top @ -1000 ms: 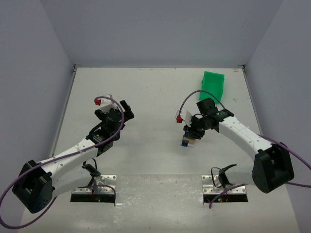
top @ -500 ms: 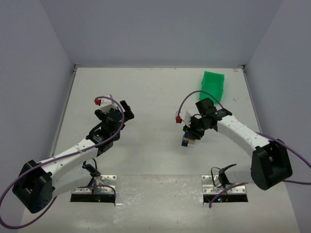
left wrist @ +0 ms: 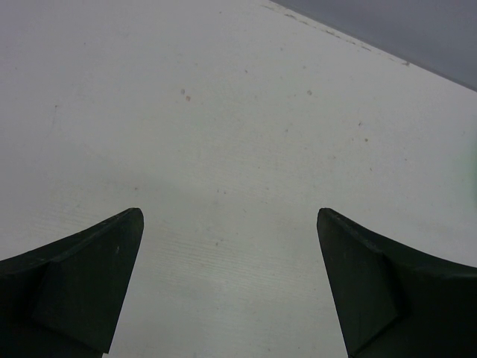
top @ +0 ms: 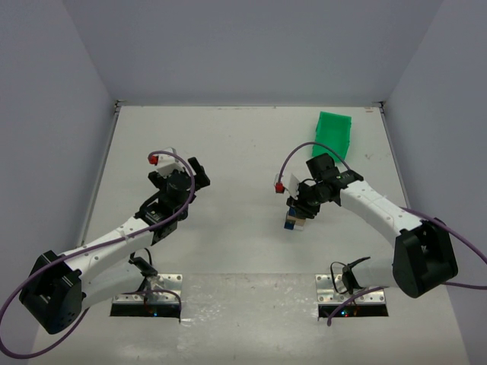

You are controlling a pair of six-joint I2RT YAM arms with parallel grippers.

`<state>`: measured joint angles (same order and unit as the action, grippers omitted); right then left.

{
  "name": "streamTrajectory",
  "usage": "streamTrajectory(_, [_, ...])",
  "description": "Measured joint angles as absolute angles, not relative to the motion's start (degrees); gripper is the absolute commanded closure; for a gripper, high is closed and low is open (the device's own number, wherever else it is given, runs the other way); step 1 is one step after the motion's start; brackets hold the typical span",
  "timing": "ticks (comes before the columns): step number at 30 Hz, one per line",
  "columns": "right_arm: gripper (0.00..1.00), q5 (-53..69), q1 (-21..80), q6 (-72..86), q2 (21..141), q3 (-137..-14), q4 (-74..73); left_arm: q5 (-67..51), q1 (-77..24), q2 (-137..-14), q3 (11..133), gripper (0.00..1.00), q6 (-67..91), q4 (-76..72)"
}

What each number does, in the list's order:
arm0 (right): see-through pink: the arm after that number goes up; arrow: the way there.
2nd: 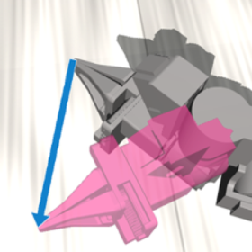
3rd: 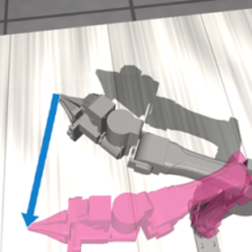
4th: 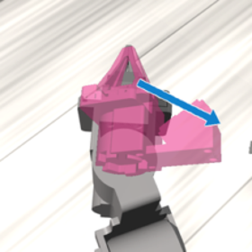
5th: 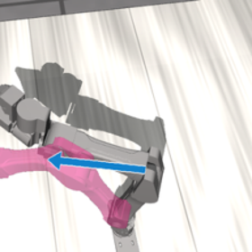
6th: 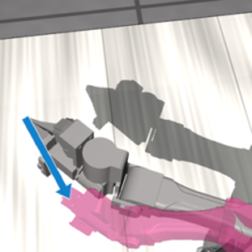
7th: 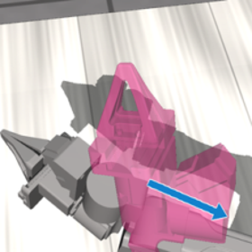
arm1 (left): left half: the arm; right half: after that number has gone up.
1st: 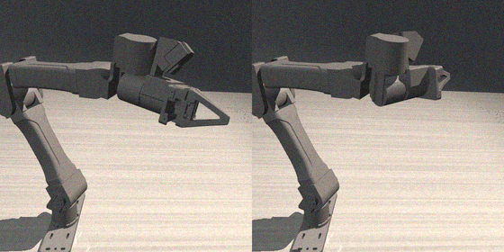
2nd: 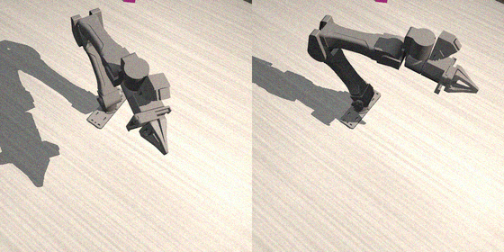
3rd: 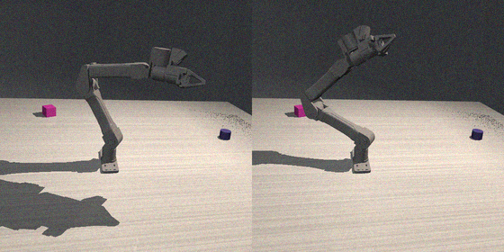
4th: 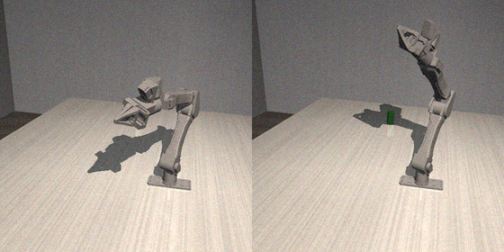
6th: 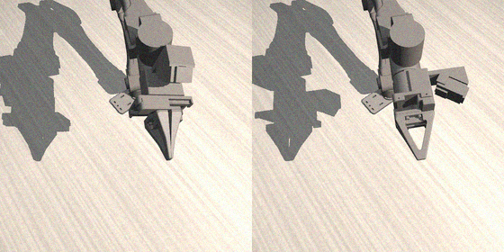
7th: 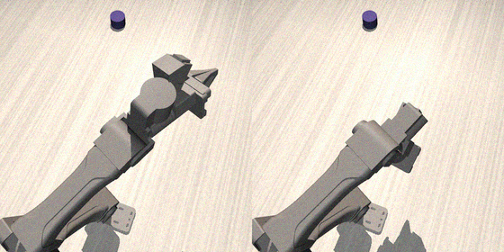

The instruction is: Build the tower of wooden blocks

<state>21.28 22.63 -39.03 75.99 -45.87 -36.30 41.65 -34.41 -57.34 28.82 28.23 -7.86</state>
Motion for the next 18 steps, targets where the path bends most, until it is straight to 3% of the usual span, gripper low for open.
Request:
streamTrajectory(13, [0.7, 21.3, 22.63, -39.9, 75.99, -45.87, -36.49, 41.55, -34.41, -58.19, 28.82, 0.0, 27.24, -7.9])
streamTrajectory(18, [0.62, 21.41, 22.63, -40.1, 75.99, -45.87, -36.54, 41.56, -34.41, -58.35, 28.82, 0.0, 27.2, -7.92])
